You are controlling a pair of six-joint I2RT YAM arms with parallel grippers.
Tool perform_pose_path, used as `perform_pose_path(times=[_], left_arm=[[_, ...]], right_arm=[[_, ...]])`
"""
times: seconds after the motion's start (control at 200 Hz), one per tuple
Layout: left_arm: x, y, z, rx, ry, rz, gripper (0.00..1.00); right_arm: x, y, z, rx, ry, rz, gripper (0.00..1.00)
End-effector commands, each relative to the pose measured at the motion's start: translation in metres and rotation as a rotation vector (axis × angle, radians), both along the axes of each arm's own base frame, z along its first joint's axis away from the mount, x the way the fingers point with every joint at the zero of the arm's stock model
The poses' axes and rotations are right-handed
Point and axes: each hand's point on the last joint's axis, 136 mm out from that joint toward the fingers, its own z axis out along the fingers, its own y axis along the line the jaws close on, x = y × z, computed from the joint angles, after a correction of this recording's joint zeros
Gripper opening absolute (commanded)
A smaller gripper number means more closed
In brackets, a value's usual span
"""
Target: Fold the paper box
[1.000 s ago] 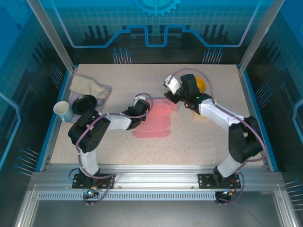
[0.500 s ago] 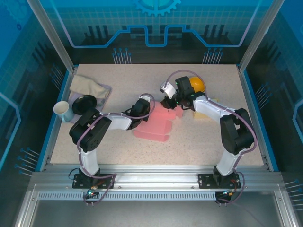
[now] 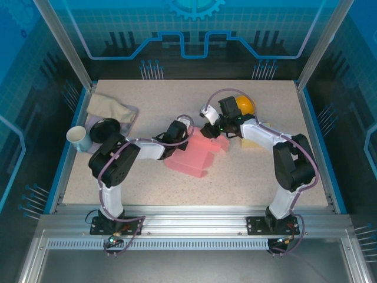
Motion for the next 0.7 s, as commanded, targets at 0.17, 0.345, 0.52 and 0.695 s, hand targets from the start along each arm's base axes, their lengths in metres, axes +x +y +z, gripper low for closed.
perform_pose_path(times=[0.17,0.345,0.52,0.695], left_arm=[[-0.019,0.016,0.034,-0.202,0.025,-0.017,0.57],[-0.028,0.033,0.037,-0.218,0.025,0.026,0.57],[-0.024,0.011,0.023,-0.248,0.073,-0.083,0.57],[-0.010,0.003,0.005,-0.198,0.123,-0.108,0.52]], right_arm=[[-0.001,-0.010,-0.012,-0.015,0.084,-0.028,0.37],[-0.002,-0.008,-0.011,-0.010,0.083,-0.016,0.36],[-0.004,-0.007,-0.012,-0.008,0.090,0.000,0.36],[-0.005,-0.005,-0.014,-0.016,0.111,0.018,0.35]])
